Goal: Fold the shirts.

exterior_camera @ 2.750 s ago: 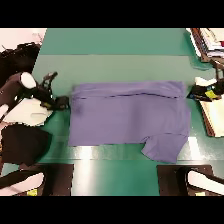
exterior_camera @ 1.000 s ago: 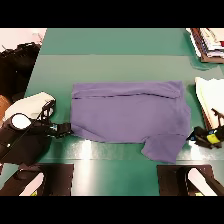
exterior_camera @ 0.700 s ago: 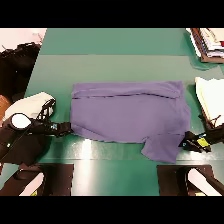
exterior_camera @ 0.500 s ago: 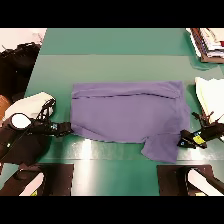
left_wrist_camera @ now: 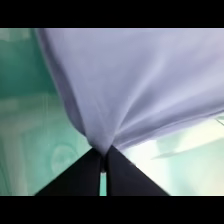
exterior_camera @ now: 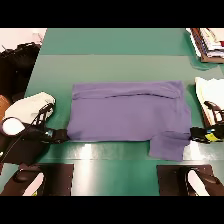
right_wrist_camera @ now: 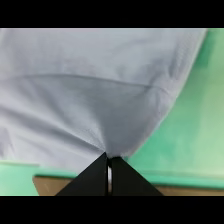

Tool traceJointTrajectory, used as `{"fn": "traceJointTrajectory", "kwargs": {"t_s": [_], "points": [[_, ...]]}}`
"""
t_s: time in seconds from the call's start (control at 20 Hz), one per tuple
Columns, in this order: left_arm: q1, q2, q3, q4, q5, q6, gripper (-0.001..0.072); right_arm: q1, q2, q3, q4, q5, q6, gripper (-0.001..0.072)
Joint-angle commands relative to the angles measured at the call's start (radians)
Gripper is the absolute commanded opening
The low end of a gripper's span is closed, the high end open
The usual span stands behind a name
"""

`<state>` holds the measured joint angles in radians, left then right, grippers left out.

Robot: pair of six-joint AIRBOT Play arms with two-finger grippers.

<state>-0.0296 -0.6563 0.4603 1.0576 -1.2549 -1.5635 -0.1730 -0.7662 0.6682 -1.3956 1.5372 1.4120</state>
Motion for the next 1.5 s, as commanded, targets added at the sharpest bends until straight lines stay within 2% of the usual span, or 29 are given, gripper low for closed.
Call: {"fn": "traceJointTrajectory", "kwargs": {"t_s": [0.0, 0.1, 0.3, 0.4, 0.5, 0.6, 0.8, 1.0, 1.05, 1.1, 1.15, 1.2, 1.25, 1.3, 1.35, 1.4, 1.45], "points": [[0.000, 0.174, 0.001, 0.003, -0.134, -0.082, 0.0020, 0.003, 0.145, 0.070, -0.018, 0.099, 0.003, 0.0016], [0.000, 0.179, 0.024, -0.003, -0.142, -0.077, 0.0021, 0.003, 0.162, 0.136, -0.013, 0.085, 0.005, 0.0016], [0.000, 0.044, 0.148, 0.015, 0.031, -0.010, 0.0021, 0.003, -0.011, 0.282, -0.010, -0.005, -0.015, 0.0016], [0.000, -0.081, 0.222, 0.023, 0.121, 0.045, 0.0021, 0.003, -0.133, 0.365, 0.008, -0.097, -0.020, 0.0016], [0.000, -0.235, 0.299, 0.026, 0.196, 0.066, 0.0022, 0.003, -0.266, 0.451, 0.111, -0.154, -0.075, 0.0016], [0.000, -0.389, 0.382, 0.024, 0.248, 0.082, 0.0022, 0.003, -0.406, 0.533, 0.175, -0.200, -0.082, 0.0017], [0.000, -0.646, 0.558, 0.023, 0.310, 0.106, 0.0023, 0.029, -0.659, 0.705, 0.182, -0.237, -0.082, 0.0017], [0.000, -0.776, 0.694, 0.012, 0.365, 0.105, 0.0025, 0.074, -0.848, 0.859, 0.194, -0.244, -0.082, 0.0022], [0.000, -0.785, 0.718, 0.012, 0.374, 0.105, 0.0180, 0.073, -0.888, 0.896, 0.228, -0.240, -0.084, 0.0126], [0.000, -0.785, 0.735, 0.012, 0.383, 0.097, 0.0495, 0.067, -0.919, 0.929, 0.271, -0.229, -0.096, 0.0286], [0.000, -0.785, 0.758, 0.012, 0.378, 0.094, 0.0595, 0.051, -0.947, 0.961, 0.316, -0.208, -0.114, 0.0350], [0.000, -0.784, 0.780, 0.012, 0.360, 0.095, 0.0596, 0.031, -0.967, 0.986, 0.350, -0.183, -0.134, 0.0351], [0.000, -0.784, 0.806, 0.012, 0.327, 0.095, 0.0596, 0.012, -0.980, 1.003, 0.364, -0.154, -0.149, 0.0398], [0.000, -0.784, 0.827, 0.011, 0.296, 0.095, 0.0595, -0.014, -0.986, 1.007, 0.365, -0.123, -0.166, 0.0481], [0.000, -0.784, 0.844, -0.001, 0.264, 0.095, 0.0521, -0.044, -0.986, 0.995, 0.365, -0.104, -0.178, 0.0525], [0.000, -0.784, 0.849, -0.019, 0.246, 0.100, 0.0294, -0.077, -0.986, 0.976, 0.365, -0.082, -0.191, 0.0573], [0.000, -0.785, 0.848, -0.047, 0.236, 0.110, 0.0102, -0.110, -0.986, 0.946, 0.365, -0.067, -0.192, 0.0597]]}}
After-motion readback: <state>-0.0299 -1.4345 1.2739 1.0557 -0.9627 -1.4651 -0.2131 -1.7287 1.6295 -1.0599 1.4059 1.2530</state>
